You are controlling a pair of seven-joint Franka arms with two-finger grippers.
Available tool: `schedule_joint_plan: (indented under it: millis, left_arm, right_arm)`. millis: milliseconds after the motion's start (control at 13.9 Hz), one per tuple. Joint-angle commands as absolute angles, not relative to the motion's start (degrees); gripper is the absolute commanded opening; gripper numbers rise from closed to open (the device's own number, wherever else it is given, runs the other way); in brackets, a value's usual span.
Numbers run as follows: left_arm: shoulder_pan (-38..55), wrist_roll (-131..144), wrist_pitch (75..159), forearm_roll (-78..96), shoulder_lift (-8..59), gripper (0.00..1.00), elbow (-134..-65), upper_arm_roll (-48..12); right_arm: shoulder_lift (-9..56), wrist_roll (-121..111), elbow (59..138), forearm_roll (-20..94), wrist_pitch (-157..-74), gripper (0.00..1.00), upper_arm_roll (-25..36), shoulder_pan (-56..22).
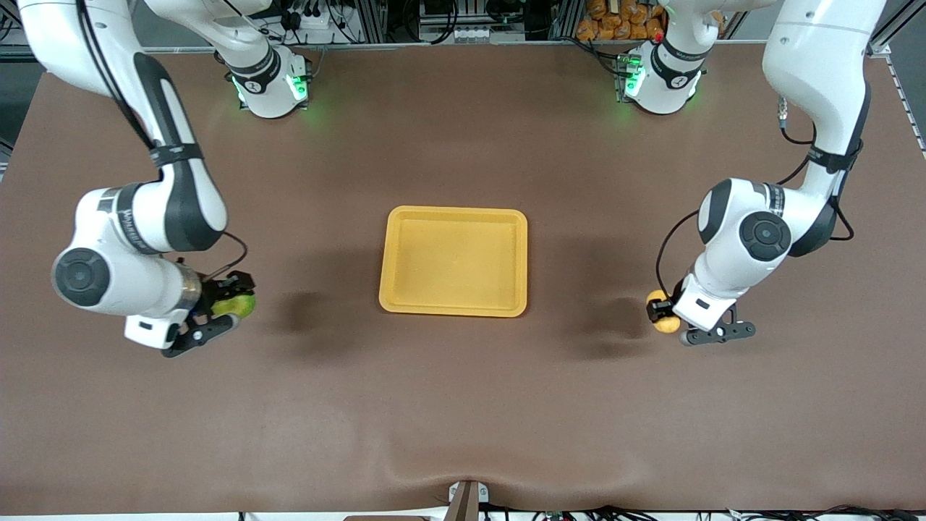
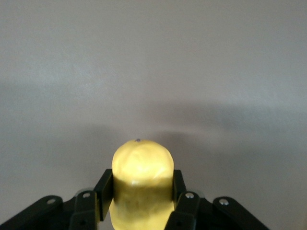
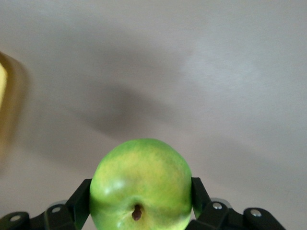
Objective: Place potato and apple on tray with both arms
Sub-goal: 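Carry the potato with the left gripper while the right gripper carries the apple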
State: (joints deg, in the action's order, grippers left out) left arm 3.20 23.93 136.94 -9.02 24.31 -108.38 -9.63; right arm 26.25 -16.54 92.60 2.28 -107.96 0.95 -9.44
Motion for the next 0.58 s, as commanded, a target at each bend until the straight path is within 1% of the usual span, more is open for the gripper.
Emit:
schedule_joint_plan:
  millis: [0,72,288,504]
  left_arm:
    - [7.2,25.1,127.2,-10.5,23.6,0.00,-103.3,-9.4]
    - [8.2,25.2,124.8,-10.5,23.6,0.00,-101.8,-9.4]
    - [11.2,27.2,121.2,-10.5,23.6,0.00,-99.0,-9.4]
    - [14.8,28.8,117.3,-10.5,23.6,0.00,-97.3,-9.4]
  right_arm:
    - [23.7,-5.9,95.2,3.2,-107.2,0.32,1.2,-15.7]
    - [23.5,-1.7,96.4,3.2,-107.3,0.32,1.2,-17.7]
    - [23.6,11.4,97.6,3.2,-107.8,0.32,1.2,-24.3]
    - [24.5,23.3,97.7,3.2,-111.9,0.31,1.2,-30.5]
